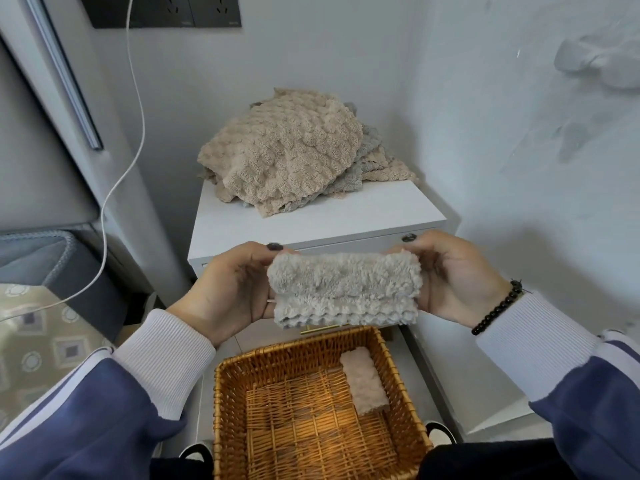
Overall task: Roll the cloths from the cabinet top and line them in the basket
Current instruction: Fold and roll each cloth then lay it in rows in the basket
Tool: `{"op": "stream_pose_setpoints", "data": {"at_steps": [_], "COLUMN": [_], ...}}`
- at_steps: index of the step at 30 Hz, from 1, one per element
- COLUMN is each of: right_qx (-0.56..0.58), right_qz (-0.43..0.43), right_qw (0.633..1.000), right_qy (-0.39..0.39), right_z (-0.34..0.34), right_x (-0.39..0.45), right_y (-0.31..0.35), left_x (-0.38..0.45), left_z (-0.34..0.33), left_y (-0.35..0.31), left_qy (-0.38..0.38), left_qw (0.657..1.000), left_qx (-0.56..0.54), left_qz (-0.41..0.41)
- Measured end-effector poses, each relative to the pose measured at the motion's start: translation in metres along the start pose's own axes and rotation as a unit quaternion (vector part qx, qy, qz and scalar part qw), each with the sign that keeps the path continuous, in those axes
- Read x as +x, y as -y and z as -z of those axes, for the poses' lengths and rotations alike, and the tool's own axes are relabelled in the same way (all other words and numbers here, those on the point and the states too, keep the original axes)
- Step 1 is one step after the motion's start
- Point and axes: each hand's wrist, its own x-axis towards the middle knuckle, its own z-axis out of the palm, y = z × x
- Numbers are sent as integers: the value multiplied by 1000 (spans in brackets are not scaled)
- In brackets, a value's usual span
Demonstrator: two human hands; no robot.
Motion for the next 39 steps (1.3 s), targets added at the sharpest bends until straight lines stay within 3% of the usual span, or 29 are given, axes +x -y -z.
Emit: {"op": "stream_pose_setpoints", "data": {"at_steps": [3, 6, 12, 16, 20, 23, 26, 28, 33, 36, 39], "right_qx": [-153, -281, -392, -441, -563, -623, -669, -673, -602, -576, -551], "right_qz": [1, 18, -9, -56, -86, -116, -136, -159, -196, -216, -237], "right_qw": [987, 959, 919, 896, 821, 771, 724, 715, 774, 786, 793], "right_qy": [-47, -23, -29, -2, 34, 56, 98, 104, 6, -56, -103], "right_z": [0, 1, 12, 18, 18, 12, 7, 7, 29, 43, 53], "right_x": [2, 1, 0, -1, -2, -2, -3, -4, -1, 6, 13], "right_y": [-7, -13, -24, -34, -49, -70, -99, -119, -172, -197, -225], "left_x": [5, 10, 15, 19, 27, 37, 50, 58, 73, 77, 84], "left_z": [-3, -2, 3, -3, -10, -10, -8, -6, 7, 20, 32], "left_y": [10, 20, 29, 39, 58, 83, 108, 124, 172, 204, 239], "left_qy": [-29, -36, -22, 26, 100, 110, 109, 106, 75, 28, -22], "left_qw": [990, 977, 953, 898, 808, 786, 790, 796, 853, 890, 897], "left_qx": [131, 203, 291, 419, 548, 577, 574, 569, 484, 416, 392], "left_qz": [36, 48, 79, 134, 189, 192, 185, 179, 183, 186, 204]}}
